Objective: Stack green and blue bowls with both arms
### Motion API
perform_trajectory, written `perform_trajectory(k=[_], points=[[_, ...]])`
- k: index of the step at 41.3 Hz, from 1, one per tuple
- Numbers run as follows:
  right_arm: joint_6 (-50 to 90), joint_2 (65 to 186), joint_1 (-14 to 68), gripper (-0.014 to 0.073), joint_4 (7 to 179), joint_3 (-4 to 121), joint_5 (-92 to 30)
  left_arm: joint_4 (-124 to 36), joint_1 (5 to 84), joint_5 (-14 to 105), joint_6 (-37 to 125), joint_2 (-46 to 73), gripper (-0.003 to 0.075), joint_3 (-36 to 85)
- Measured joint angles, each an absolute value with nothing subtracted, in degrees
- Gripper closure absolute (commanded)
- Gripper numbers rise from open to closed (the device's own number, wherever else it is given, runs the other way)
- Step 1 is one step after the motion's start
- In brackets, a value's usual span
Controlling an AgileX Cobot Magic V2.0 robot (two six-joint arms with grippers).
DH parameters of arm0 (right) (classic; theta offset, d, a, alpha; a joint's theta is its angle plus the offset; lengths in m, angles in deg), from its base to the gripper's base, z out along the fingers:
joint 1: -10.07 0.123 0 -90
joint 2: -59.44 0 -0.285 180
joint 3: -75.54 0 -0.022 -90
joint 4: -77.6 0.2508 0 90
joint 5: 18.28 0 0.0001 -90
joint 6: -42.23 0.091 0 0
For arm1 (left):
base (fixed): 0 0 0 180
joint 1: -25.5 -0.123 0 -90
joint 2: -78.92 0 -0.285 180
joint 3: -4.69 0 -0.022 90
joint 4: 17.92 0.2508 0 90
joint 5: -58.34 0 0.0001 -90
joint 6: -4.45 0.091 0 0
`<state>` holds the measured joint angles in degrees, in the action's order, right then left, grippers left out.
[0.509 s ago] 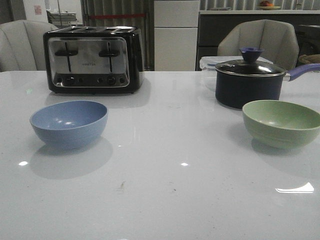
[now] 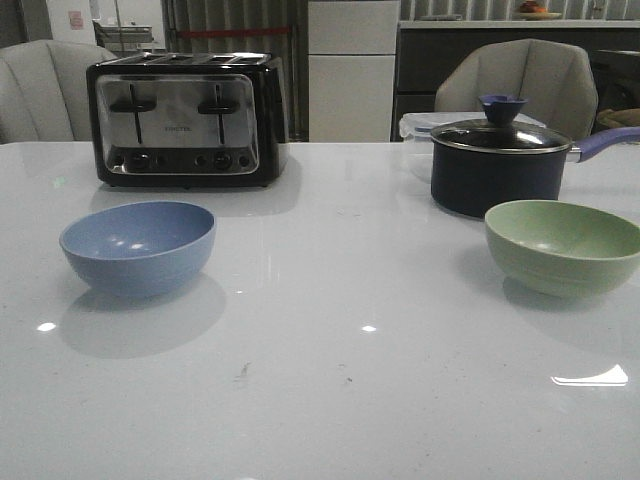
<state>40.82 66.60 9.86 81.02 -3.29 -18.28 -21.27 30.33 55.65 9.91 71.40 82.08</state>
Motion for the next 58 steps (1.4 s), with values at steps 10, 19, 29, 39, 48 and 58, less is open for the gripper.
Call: perform_trajectory(k=[10, 19, 29, 39, 48, 58], points=[[40.8, 66.6, 9.9, 0.0566, 81.0, -3.3, -18.3, -21.3, 30.3, 55.7, 9.9, 71.4, 0.0624, 82.1], [40.8, 66.6, 9.9, 0.0566, 81.0, -3.3, -17.6, -21.3, 30.3, 58.3, 9.9, 71.4, 0.0624, 82.1], [40.8, 66.6, 9.9, 0.0566, 81.0, 4.4, -23.6, -21.3, 30.3, 56.7, 9.9, 71.4, 0.0624, 75.5], [40.8, 67.4, 9.9, 0.0566, 81.0, 18.6, -32.5, -21.3, 30.3, 46.9, 9.9, 68.9, 0.0624, 58.8], [40.8, 76.2, 9.9, 0.0566, 81.0, 28.9, -41.8, -21.3, 30.3, 34.0, 9.9, 60.2, 0.0624, 47.0], [40.8, 87.6, 9.9, 0.0566, 81.0, 31.2, -49.4, -21.3, 30.3, 22.3, 9.9, 52.2, 0.0624, 45.0]])
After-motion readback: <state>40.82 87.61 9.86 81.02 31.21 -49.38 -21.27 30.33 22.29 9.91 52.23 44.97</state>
